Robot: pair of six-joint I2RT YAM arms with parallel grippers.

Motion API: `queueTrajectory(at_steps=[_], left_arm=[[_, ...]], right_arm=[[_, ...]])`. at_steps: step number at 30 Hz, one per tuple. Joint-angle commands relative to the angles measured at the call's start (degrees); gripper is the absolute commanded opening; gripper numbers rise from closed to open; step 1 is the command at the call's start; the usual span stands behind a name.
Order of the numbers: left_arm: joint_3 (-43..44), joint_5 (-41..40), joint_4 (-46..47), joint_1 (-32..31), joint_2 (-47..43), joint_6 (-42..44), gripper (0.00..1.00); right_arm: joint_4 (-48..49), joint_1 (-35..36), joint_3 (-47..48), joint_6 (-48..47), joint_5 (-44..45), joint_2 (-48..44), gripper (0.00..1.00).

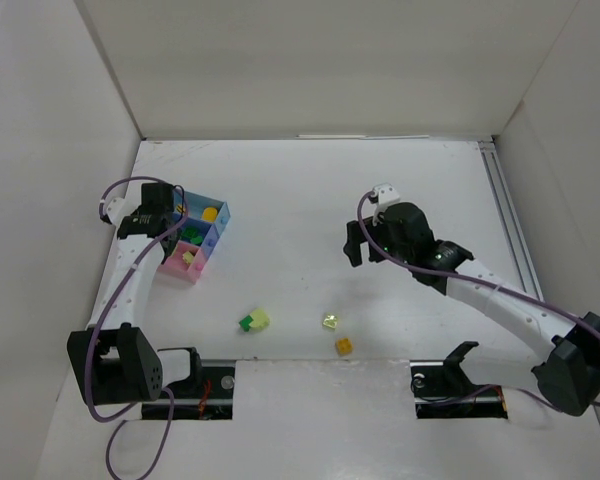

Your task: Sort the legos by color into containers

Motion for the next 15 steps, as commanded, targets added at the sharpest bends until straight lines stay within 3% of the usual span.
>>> queueTrajectory(at_steps=[1,10,15], left_arm=[[0.71,-0.61,0.20,0.35,-0.63,-0.35,0.33],[0.19,-2.37,-1.04,0.88,-0.01,-1.40,0.35],[0.19,-2.37,3.44,0.88,2.18,-1.40,0.36]], right_arm=[[1.40,-0.36,0.32,0.34,0.85,-2.48,1.00],[1.40,-0.89,-0.21,0.34,0.85,-2.49,1.00],[1.40,-1.42,-0.21,0.34,0.85,-2.49,1.00]])
